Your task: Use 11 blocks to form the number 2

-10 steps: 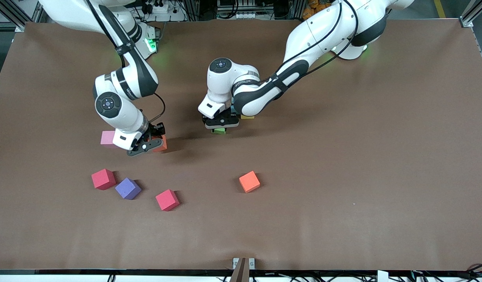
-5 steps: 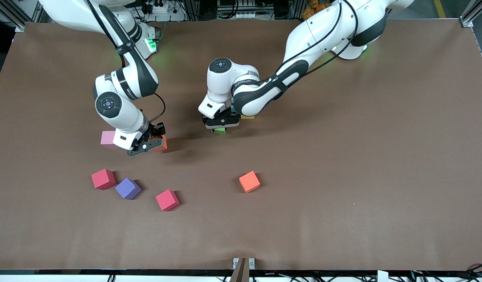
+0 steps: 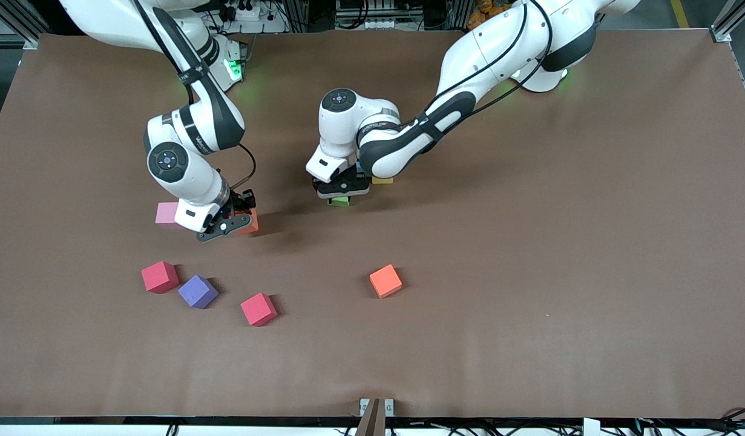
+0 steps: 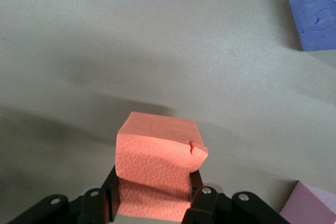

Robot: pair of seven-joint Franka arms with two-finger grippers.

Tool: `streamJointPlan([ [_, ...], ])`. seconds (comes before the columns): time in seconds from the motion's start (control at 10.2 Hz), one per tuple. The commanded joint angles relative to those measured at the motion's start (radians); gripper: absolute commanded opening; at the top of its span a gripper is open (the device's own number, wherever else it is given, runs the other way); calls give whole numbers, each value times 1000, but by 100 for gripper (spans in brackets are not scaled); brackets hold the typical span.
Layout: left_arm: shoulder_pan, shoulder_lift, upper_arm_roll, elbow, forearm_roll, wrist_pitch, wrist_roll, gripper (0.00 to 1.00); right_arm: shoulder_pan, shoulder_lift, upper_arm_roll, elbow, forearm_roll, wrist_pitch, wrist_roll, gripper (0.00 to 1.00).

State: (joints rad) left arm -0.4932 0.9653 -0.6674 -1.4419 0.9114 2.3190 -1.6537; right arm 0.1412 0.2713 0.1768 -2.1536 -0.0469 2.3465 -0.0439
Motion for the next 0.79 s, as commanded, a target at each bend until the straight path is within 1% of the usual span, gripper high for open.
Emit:
streamJointPlan([
  [0.0,-7,42,-3,3,0,-27,-26,40,-2,-3,4,8,-13,-10,-2,0],
  [0.1,-7,46,-3,2,0,-27,-32,42,-2,-3,4,9,-13,-10,-2,0],
  [0.2,-10,50,-3,1,3,-27,-56,47,-2,-3,4,9,-13,-10,-2,0],
  [0.69,-16,50,-3,-9,4,-29,-58,47,-2,-3,4,8,-13,-10,-2,0],
])
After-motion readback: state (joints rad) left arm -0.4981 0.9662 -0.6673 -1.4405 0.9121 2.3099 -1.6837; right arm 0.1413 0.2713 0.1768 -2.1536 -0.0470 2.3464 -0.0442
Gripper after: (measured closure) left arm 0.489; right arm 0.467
